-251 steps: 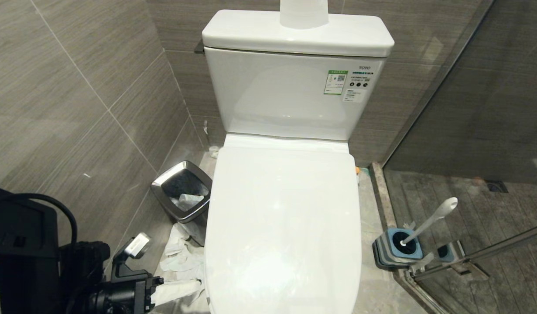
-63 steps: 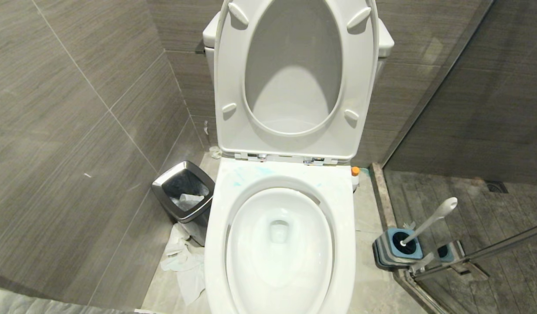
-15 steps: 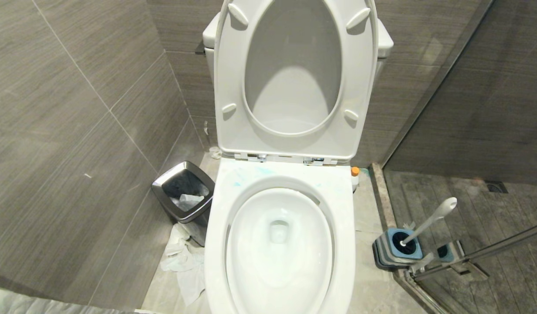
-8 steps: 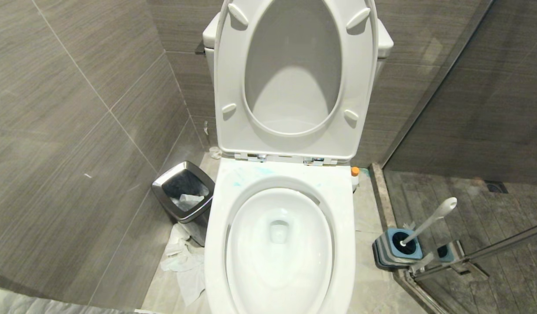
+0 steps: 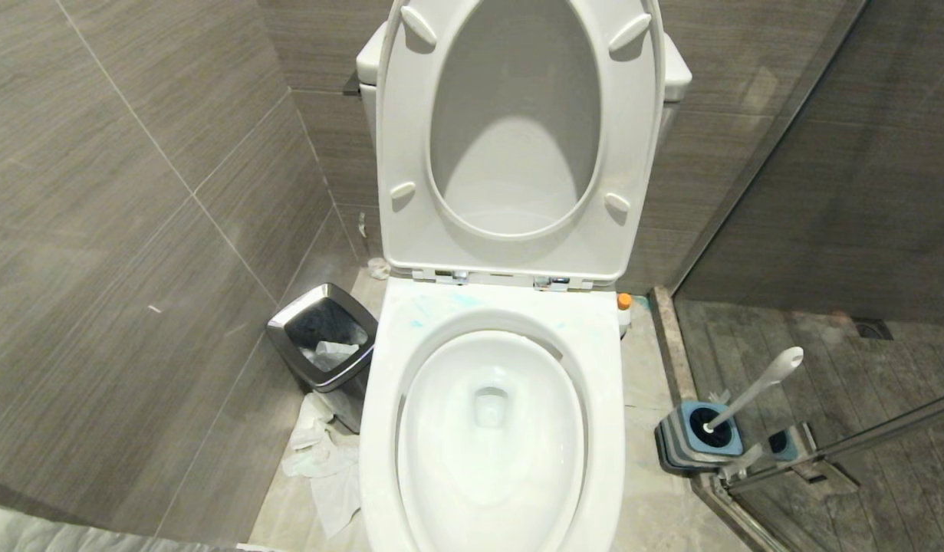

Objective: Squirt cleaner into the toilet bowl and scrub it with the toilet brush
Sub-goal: Pour in the cleaning agent

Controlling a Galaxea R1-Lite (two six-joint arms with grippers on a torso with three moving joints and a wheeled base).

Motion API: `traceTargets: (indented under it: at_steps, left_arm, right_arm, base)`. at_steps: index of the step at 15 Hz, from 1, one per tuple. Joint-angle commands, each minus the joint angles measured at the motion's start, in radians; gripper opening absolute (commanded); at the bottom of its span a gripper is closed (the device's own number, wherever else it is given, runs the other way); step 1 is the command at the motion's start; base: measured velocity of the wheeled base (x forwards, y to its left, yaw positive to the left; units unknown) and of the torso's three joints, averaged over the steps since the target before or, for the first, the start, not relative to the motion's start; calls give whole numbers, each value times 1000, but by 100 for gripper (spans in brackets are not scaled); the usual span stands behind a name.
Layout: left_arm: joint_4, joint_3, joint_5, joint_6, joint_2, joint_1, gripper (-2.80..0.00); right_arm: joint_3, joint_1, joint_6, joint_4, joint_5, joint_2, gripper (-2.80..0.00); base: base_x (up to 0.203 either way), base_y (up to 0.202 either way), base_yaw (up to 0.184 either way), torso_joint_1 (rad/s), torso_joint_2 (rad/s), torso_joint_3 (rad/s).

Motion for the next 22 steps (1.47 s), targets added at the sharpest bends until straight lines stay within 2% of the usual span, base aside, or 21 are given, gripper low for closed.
traceTargets:
  at_steps: [1,15,22]
  left_arm:
    - [-1,8,0,1,1,1,-280]
    - [2,6,0,2,1,1,-280]
    - [1,6,0,-3,1,1,-280]
  right_arm:
    - [12,0,-1,0,0,-1,-280]
    - [12,0,0,0,0,-1,-280]
    - [12,0,1,0,0,-1,-280]
  base:
    - [0,0,0,0,0,0]
    - [0,0,0,0,0,-3]
    - [0,0,0,4,5,-169]
